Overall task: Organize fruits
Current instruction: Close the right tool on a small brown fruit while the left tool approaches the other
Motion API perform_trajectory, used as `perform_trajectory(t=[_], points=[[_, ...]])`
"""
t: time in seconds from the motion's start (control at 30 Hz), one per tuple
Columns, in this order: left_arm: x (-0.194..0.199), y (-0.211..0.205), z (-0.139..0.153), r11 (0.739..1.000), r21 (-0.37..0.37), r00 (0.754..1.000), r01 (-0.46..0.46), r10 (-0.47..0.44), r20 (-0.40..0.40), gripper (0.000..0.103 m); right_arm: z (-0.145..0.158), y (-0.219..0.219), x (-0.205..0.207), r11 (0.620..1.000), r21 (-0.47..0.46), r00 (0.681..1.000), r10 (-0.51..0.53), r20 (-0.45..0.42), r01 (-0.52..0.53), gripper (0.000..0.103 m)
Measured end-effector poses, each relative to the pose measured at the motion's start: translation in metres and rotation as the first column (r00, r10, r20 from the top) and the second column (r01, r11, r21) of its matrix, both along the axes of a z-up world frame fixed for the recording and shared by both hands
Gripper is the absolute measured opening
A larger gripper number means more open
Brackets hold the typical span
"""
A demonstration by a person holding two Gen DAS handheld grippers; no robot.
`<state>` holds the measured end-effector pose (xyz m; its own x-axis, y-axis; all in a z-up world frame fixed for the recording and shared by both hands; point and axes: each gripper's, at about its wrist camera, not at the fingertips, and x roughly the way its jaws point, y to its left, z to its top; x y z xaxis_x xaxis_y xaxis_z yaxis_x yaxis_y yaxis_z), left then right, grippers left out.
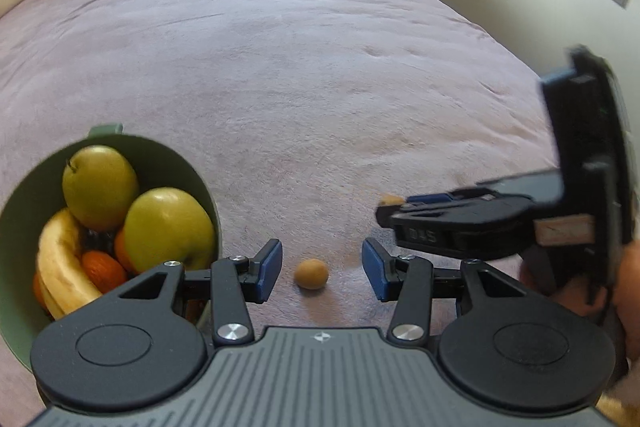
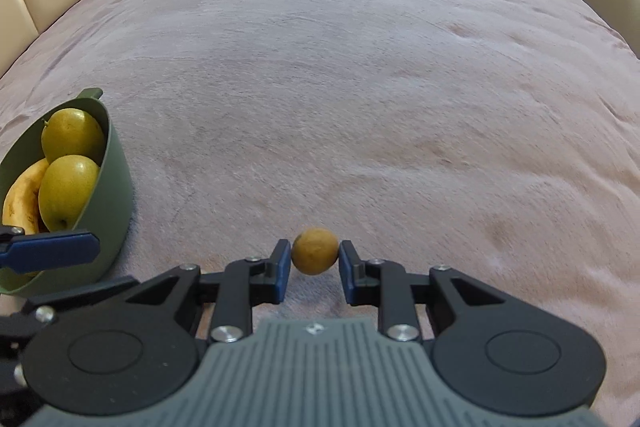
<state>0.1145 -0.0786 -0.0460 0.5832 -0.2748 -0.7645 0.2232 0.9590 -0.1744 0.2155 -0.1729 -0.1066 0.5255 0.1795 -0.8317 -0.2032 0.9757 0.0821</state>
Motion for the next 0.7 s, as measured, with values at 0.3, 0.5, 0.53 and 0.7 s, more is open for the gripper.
perform_trajectory(t=[0.3, 0.5, 0.53, 0.7], points=[[-0.009, -0.021, -0.025, 0.983, 0.093, 0.988, -0.156, 0.154, 0.029, 0.055, 0.001, -0.012, -0.004, 1.0, 0.022, 1.0, -0.02, -0.009, 0.02, 0.023], [-0.009, -0.02, -0.036, 0.972, 0.121, 0.979, -0.202, 0.2, 0.032, 0.055, -0.005, -0.014, -0.005, 0.999, 0.031, 0.999, -0.026, -0.033, 0.027, 0.023], [-0.009, -0.021, -0.039, 0.972, 0.128, 0.98, -0.198, 0.196, 0.033, 0.053, -0.007, -0.014, -0.003, 0.999, 0.033, 0.999, -0.03, -0.039, 0.031, 0.023], [-0.006, -0.032, -0.046, 0.976, 0.149, 0.986, -0.16, 0.152, 0.062, 0.053, -0.011, -0.017, -0.002, 0.998, 0.041, 0.998, -0.038, -0.055, 0.041, 0.023]])
